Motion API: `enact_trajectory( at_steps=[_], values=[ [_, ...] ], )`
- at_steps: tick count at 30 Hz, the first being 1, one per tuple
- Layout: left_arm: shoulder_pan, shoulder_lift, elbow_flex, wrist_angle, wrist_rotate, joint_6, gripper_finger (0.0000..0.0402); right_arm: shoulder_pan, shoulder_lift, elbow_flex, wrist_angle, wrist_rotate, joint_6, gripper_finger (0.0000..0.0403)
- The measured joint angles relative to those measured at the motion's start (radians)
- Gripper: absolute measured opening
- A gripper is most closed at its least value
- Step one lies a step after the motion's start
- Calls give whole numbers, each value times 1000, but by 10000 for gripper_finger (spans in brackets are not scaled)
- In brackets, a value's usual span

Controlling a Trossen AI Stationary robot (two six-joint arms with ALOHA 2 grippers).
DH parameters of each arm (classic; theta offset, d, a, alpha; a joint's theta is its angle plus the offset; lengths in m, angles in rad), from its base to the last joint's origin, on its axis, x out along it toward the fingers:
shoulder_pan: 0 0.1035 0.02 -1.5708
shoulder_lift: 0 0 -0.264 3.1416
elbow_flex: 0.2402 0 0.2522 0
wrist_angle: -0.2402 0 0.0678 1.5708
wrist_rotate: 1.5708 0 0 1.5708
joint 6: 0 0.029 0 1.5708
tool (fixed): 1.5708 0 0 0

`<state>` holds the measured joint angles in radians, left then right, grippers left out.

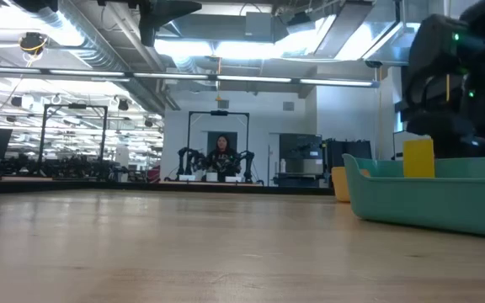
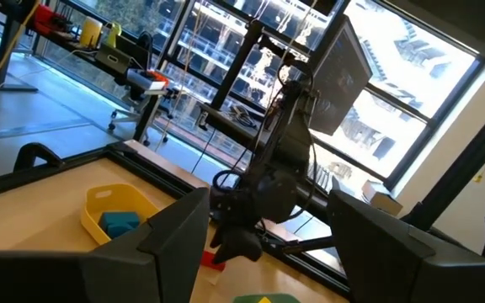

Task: Sort & place blocks by color
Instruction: Put the red block into the blue bin

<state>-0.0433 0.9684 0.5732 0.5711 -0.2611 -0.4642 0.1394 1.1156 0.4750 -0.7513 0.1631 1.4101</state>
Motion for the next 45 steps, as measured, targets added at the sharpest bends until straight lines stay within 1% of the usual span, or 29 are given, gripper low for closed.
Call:
enact_trajectory(
  at_steps=[4, 14, 16, 18, 20, 26, 27, 30, 36, 42, 45],
  values=[
    [0, 0, 0, 0, 0, 0, 234, -6, 0, -26, 2, -3, -1, 264],
    [0, 0, 0, 0, -7, 0, 234, -6, 1, -40, 9, -8, -1, 263],
    [0, 0, 0, 0, -7, 0, 234, -6, 1, -40, 9, -8, -1, 257],
    [0, 0, 0, 0, -7, -3, 234, -6, 1, -40, 9, -8, -1, 241],
    [0, 0, 0, 3, -8, -3, 234, -6, 2, -40, 9, -8, -1, 216],
    [0, 0, 0, 15, -7, -4, 234, -5, 1, -40, 8, -7, -5, 101],
    [0, 0, 0, 15, -6, -4, 234, -5, -1, -38, 8, -7, -7, 91],
    [0, 0, 0, 15, 16, -4, 234, 1, -7, -24, 4, -9, -55, 90],
    [0, 0, 0, 15, 19, -4, 234, 53, -71, 82, 10, 5, -130, 90],
    [0, 0, 0, 15, 20, -4, 234, 102, -113, 216, 45, 129, -216, 90],
    [0, 0, 0, 14, 42, -4, 234, 110, -110, 258, 101, 145, -269, 90]
  ],
)
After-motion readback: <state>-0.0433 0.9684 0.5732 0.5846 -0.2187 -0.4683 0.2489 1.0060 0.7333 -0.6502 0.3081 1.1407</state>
